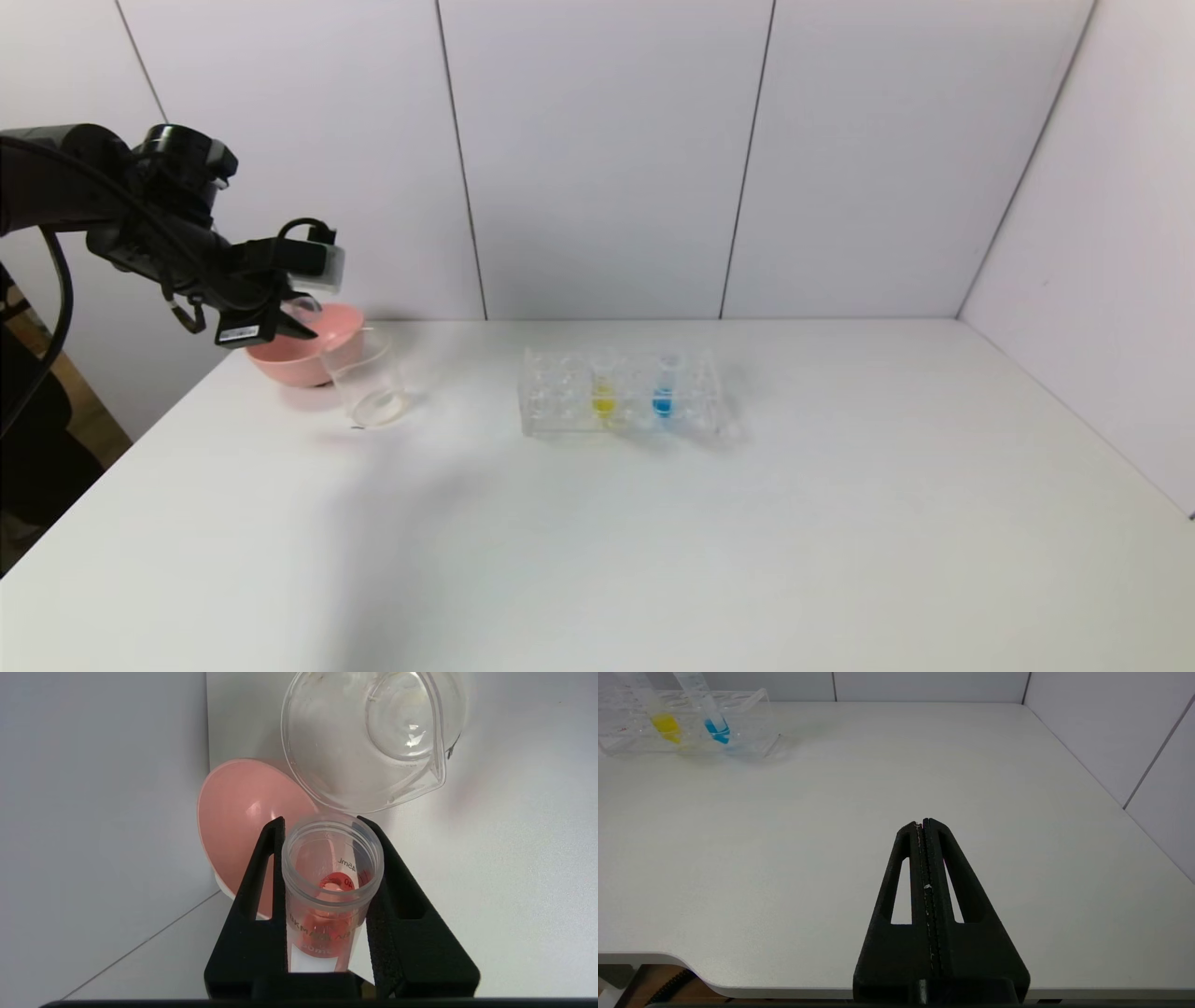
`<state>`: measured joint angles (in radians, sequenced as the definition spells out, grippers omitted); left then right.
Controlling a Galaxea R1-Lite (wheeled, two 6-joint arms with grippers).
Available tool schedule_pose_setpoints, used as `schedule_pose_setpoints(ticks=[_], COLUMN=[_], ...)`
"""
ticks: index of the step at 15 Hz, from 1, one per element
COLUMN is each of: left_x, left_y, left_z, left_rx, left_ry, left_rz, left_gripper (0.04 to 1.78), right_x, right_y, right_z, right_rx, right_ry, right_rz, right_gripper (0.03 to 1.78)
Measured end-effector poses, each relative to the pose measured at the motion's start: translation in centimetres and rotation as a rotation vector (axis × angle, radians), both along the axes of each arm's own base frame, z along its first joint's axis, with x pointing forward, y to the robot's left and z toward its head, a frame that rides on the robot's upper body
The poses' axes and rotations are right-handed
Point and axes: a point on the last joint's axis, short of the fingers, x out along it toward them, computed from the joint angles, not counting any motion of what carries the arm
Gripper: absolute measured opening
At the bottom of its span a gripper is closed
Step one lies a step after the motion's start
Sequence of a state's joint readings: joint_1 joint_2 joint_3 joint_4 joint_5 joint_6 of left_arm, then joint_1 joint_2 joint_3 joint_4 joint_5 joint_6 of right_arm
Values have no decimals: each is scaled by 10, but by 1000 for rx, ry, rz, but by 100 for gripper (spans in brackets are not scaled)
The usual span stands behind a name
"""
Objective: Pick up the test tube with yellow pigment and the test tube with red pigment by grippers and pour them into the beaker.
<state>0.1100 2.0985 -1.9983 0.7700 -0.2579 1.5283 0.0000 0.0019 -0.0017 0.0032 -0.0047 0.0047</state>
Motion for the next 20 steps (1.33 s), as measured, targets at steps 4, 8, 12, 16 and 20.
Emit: schedule_pose_setpoints(ticks=[4, 8, 12, 16, 20], left_x=[0, 2, 6, 8, 8], left_y=[-1, -5, -11, -11, -14], left_z=[-1, -1, -5, -8, -9], left_rx=[37, 74, 87, 109, 121], left_ry=[10, 17, 24, 34, 39], left_rz=[23, 40, 40, 57, 84], left_gripper=[49, 49, 49, 49, 49], right_x=[0, 0, 0, 0, 0], right_y=[0, 0, 0, 0, 0], right_z=[0, 0, 0, 0, 0], right_rx=[0, 0, 0, 0, 0], right_ry=[0, 0, 0, 0, 0], right_rz=[0, 0, 0, 0, 0], right_gripper=[11, 11, 11, 11, 11])
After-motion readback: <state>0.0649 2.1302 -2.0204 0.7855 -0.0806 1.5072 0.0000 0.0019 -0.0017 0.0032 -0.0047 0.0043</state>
